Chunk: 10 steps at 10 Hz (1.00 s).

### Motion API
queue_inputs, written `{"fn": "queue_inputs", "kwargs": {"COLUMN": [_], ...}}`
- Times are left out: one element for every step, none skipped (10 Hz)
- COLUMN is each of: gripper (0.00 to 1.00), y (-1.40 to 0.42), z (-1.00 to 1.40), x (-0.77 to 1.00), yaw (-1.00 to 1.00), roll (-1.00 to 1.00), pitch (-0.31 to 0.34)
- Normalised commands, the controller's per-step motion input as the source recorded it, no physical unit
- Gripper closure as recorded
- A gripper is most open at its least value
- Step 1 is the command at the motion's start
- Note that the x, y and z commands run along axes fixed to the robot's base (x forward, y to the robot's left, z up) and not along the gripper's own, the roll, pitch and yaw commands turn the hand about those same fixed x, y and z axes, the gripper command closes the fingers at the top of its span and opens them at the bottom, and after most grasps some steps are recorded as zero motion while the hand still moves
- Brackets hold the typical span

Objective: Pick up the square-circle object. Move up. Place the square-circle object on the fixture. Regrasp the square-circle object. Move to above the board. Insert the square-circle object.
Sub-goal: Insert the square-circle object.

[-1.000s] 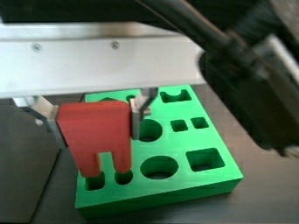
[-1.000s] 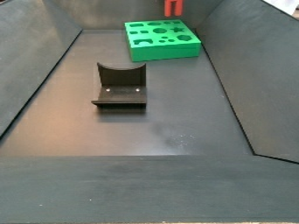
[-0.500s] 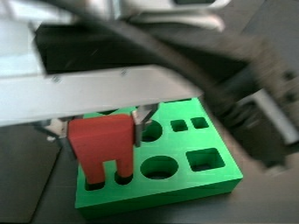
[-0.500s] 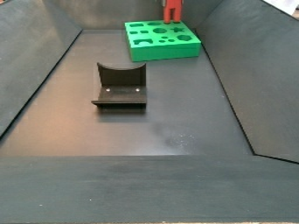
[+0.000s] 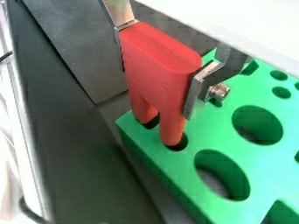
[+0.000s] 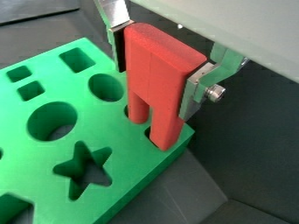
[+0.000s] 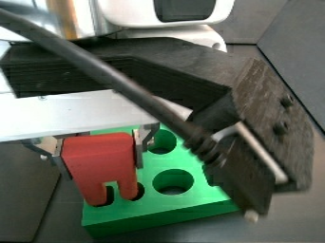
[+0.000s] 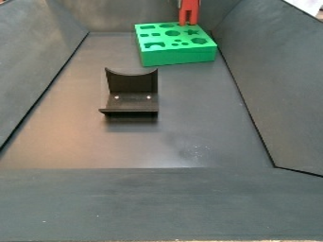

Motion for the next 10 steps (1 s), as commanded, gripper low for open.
{"fn": "queue_inputs", "kwargs": {"gripper": [1.00,1.00,1.00,1.00,1.00,1.00,1.00,1.00,1.00,1.00], "y": [-0.13,-0.02,0.00,0.00,0.00,0.00,0.09,0.04,0.00,0.00], "z": [-0.79,-0.76,-0.64,-0.46,-0.38,-0.39,-0.43,-0.45,-0.53,-0.70], "x": [0.35,0.29,0.09,0.00,0.00,-0.01,-0.08,0.00,0.00,0.00], "yaw": [-0.16,-0.03,0.12,0.21,0.18,0.03,0.00,-0.11,-0.15,-0.13], "roll": [-0.03,0.02,0.16,0.30,0.37,0.36,0.27,0.21,0.14,0.05], "pitch": [-0.020,0.000,-0.009,-0.031,-0.016,0.000,0.000,0.000,0.000,0.000]}}
